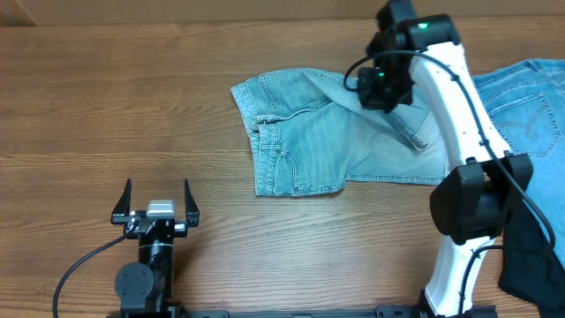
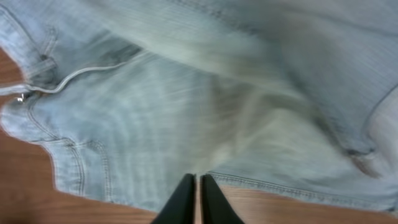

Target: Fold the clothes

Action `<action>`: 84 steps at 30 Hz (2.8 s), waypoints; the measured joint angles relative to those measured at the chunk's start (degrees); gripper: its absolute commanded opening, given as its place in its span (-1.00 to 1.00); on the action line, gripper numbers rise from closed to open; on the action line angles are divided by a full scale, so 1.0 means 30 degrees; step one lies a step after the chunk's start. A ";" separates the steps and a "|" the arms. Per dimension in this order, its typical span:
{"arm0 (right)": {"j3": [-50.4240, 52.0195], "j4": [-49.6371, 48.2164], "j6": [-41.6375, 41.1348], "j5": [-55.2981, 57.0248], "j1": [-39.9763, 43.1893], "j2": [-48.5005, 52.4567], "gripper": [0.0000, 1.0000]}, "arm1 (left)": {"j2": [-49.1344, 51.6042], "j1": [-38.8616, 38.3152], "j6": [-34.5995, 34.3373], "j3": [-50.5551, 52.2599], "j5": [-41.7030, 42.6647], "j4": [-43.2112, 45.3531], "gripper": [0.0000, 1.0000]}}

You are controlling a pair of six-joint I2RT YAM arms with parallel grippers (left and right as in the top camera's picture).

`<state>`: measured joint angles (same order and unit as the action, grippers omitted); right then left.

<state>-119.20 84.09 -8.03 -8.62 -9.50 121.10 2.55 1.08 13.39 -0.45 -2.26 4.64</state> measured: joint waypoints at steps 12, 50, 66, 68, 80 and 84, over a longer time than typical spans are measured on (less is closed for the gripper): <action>-0.0015 -0.0160 0.0656 -0.0015 0.2229 0.0000 -0.92 | 1.0797 0.0000 -0.2521 -1.1999 0.3781 -0.2514 1.00; 0.7694 -0.6615 0.1727 0.2710 0.3701 -0.0204 -0.49 | 3.6399 -0.6623 -0.6528 -2.9791 0.3657 -1.2342 -0.42; 0.8291 -0.7359 0.7927 0.2098 0.3701 -0.1654 0.08 | 3.6202 -0.6623 -0.9770 -2.9886 0.1151 -1.4906 0.26; 0.9136 -0.8378 0.8371 0.2157 0.3701 -0.1654 -0.19 | 3.6202 -0.6623 -1.0652 -2.9886 0.1005 -1.4987 0.31; 0.6433 -1.1067 0.9194 0.2535 0.3614 -0.1705 -0.92 | 3.6202 -0.6601 -1.1482 -2.9886 0.0933 -1.5067 -0.32; 0.4211 -1.6364 0.9887 0.2455 0.3388 -0.2404 -0.92 | 3.6202 -0.6601 -1.1475 -2.9893 0.0925 -1.5074 -0.19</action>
<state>-106.56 35.00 21.63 -1.26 0.67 113.89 111.15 -18.72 -21.04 -90.13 0.51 -40.58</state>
